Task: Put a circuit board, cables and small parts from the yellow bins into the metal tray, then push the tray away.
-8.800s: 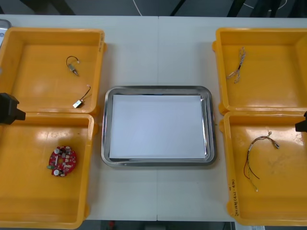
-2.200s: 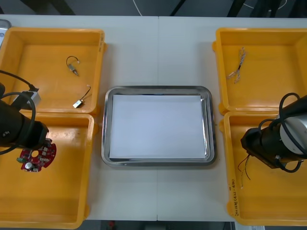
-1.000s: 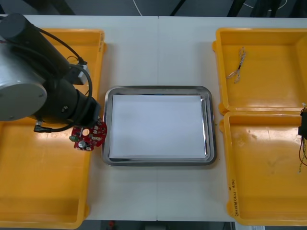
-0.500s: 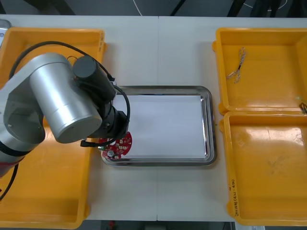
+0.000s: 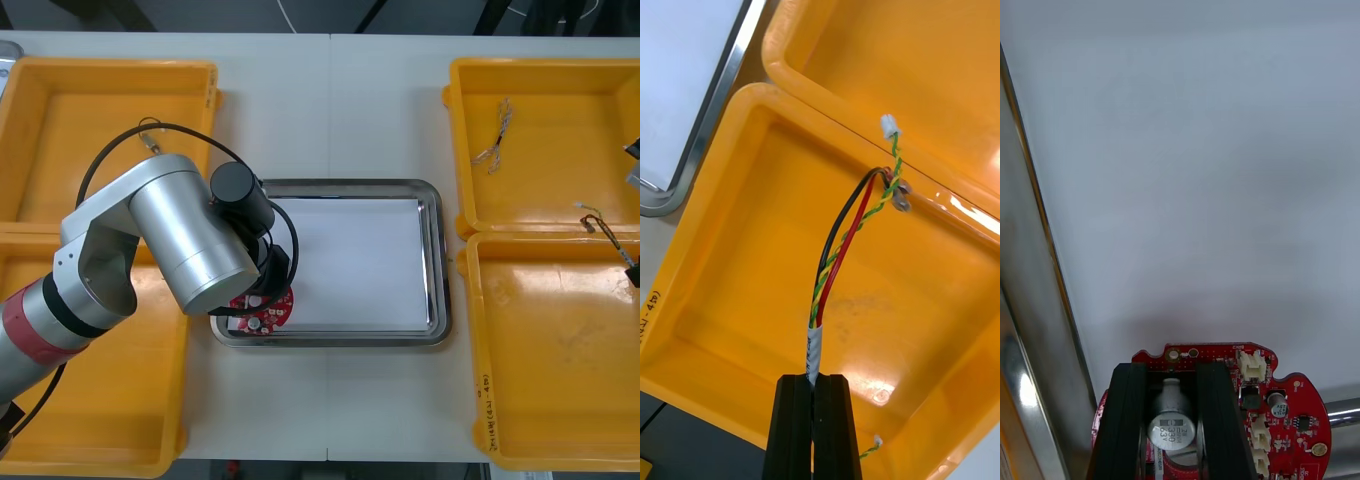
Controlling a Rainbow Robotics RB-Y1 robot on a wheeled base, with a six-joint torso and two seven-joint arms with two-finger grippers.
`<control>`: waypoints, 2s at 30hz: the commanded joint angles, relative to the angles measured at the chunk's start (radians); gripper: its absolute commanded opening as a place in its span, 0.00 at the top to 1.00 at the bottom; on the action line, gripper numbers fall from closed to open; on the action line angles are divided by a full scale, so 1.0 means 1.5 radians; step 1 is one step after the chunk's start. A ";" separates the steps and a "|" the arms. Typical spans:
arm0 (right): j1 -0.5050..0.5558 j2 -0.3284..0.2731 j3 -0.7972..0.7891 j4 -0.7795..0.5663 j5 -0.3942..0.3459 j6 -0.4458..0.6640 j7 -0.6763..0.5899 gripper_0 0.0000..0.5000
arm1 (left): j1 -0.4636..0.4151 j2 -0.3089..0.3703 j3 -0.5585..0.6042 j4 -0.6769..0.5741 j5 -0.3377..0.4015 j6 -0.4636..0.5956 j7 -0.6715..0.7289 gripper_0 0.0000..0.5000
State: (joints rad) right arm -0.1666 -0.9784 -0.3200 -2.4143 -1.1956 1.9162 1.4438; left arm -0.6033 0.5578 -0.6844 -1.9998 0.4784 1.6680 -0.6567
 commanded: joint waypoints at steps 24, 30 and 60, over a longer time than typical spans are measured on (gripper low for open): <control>-0.109 -0.024 0.165 -0.014 0.065 0.002 0.035 1.00 | -0.027 -0.015 -0.021 0.044 -0.014 -0.075 0.051 0.32; -0.112 -0.023 0.165 -0.010 0.055 0.002 0.035 1.00 | -0.027 -0.015 -0.023 0.043 -0.013 -0.074 0.055 0.12; -0.240 -0.023 0.227 0.047 -0.033 0.002 0.029 1.00 | -0.032 0.062 0.295 -0.139 0.186 0.153 -0.008 0.00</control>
State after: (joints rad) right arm -0.4117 -0.9785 -0.0566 -2.3722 -1.2229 1.9163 1.4442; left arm -0.6048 0.5970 -0.3237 -2.1742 0.7150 1.8632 -0.6312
